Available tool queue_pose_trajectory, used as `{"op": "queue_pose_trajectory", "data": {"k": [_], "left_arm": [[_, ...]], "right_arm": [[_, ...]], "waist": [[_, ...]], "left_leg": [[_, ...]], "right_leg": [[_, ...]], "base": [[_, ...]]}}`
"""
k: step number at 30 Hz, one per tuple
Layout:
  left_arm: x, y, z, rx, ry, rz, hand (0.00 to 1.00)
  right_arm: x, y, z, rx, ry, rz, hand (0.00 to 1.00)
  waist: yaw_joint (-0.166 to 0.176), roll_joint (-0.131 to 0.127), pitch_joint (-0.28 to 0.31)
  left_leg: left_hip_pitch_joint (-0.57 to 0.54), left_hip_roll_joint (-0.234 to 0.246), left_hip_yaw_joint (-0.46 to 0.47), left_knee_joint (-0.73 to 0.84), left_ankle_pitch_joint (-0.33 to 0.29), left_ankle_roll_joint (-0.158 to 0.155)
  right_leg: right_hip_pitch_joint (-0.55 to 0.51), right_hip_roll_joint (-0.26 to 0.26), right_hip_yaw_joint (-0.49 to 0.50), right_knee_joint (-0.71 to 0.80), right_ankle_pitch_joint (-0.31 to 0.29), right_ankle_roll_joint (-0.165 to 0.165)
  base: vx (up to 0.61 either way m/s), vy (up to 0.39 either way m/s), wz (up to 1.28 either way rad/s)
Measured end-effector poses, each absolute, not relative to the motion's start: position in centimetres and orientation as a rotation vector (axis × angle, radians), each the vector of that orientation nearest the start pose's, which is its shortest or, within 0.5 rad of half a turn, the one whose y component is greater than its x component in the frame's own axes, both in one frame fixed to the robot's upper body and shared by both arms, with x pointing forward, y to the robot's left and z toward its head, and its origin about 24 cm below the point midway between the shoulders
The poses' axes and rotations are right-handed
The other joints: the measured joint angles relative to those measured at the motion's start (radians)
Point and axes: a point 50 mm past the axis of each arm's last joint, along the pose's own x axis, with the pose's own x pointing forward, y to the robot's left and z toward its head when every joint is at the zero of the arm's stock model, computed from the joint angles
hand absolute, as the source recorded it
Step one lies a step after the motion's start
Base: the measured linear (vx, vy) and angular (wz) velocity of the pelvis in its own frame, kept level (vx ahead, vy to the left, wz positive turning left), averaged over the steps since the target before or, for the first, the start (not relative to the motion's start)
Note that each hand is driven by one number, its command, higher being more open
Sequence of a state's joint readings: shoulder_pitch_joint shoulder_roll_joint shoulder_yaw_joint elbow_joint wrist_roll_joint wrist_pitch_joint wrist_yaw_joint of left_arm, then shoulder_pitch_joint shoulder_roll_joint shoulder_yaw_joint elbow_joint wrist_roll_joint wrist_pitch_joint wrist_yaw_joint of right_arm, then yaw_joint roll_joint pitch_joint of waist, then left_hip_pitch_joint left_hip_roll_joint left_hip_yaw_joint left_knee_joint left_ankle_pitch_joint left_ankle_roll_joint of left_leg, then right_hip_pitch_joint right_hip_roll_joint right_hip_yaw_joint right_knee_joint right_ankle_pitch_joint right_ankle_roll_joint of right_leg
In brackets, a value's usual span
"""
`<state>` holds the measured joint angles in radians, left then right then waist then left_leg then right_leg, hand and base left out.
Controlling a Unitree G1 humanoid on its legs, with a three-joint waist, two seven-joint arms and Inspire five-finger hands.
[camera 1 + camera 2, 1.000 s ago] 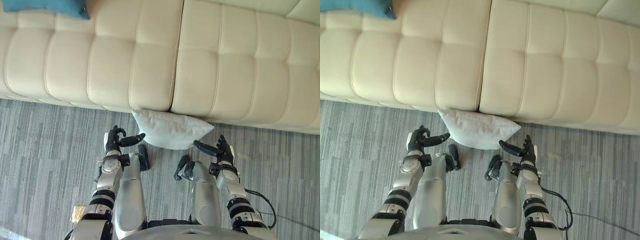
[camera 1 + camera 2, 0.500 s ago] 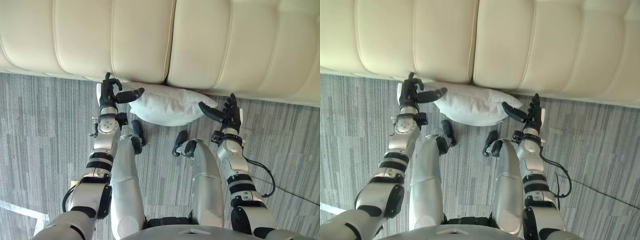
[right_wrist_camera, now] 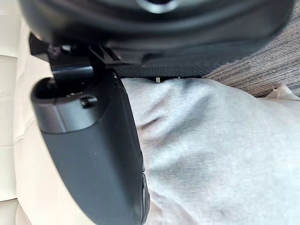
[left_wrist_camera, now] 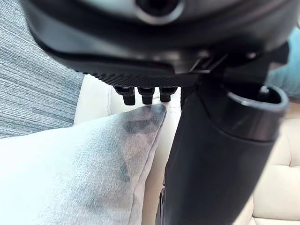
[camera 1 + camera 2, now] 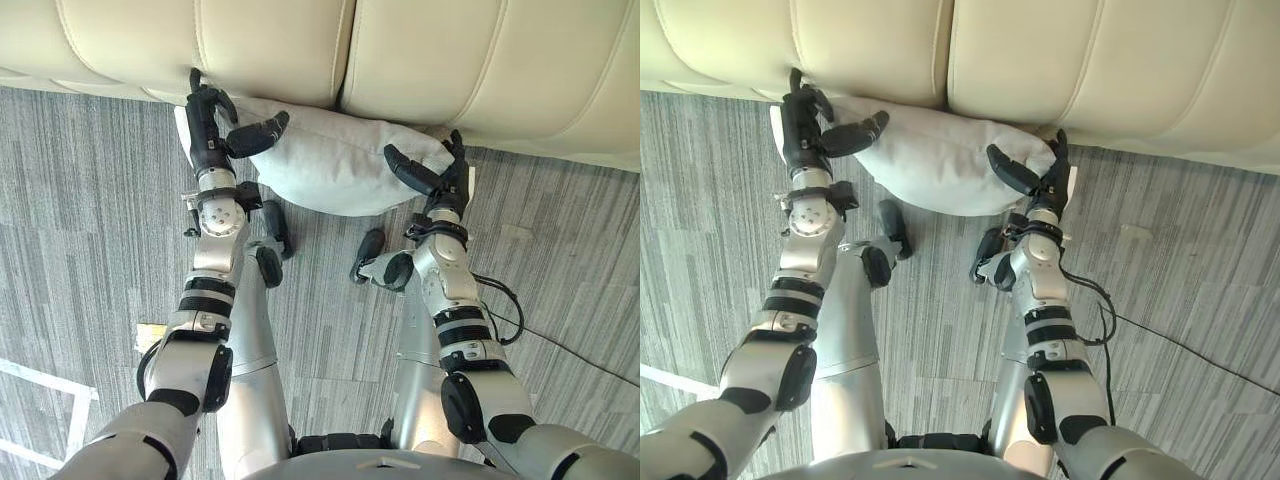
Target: Pick up cushions and gather them together orderly.
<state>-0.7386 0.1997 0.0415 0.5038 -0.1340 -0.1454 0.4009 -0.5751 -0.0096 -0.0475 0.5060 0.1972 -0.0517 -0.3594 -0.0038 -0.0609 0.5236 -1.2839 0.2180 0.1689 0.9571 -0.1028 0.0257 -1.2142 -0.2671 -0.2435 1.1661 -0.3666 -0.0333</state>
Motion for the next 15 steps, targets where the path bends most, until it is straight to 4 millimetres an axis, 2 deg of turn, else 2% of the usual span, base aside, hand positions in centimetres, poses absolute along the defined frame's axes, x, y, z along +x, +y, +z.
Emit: {"op": "queue_pose_trajectory", "data": {"k": [5,9,15], "left_arm": [[37.1,16.7,15.4,-0.057,-0.29,0.313,0.0],[36.4,15.6,14.0,-0.107,-0.257,0.285,0.0],[33.8,14.4,10.4,-0.156,-0.18,0.244,0.0]], "right_arm": [[34.1,-13.3,6.6,0.159,0.019,-0.242,0.0],[33.0,-13.5,5.6,0.159,0.039,-0.247,0.0],[30.2,-14.6,4.2,0.167,0.042,-0.282,0.0]], "waist": [[-0.002,0.0,0.0],[-0.004,-0.001,-0.002],[-0.004,-0.002,-0.006]], "left_leg": [[0.096,-0.009,-0.001,-0.062,0.011,-0.011],[0.198,-0.016,0.011,-0.153,0.036,-0.015],[0.435,-0.034,0.035,-0.285,0.055,-0.025]], "right_leg": [[0.099,0.007,-0.013,-0.06,0.011,0.0],[0.192,0.021,-0.022,-0.148,0.04,0.004],[0.417,0.038,-0.028,-0.276,0.058,0.007]], "base": [[0.0,-0.005,0.03],[0.02,-0.004,-0.03],[0.06,-0.014,-0.04]]}}
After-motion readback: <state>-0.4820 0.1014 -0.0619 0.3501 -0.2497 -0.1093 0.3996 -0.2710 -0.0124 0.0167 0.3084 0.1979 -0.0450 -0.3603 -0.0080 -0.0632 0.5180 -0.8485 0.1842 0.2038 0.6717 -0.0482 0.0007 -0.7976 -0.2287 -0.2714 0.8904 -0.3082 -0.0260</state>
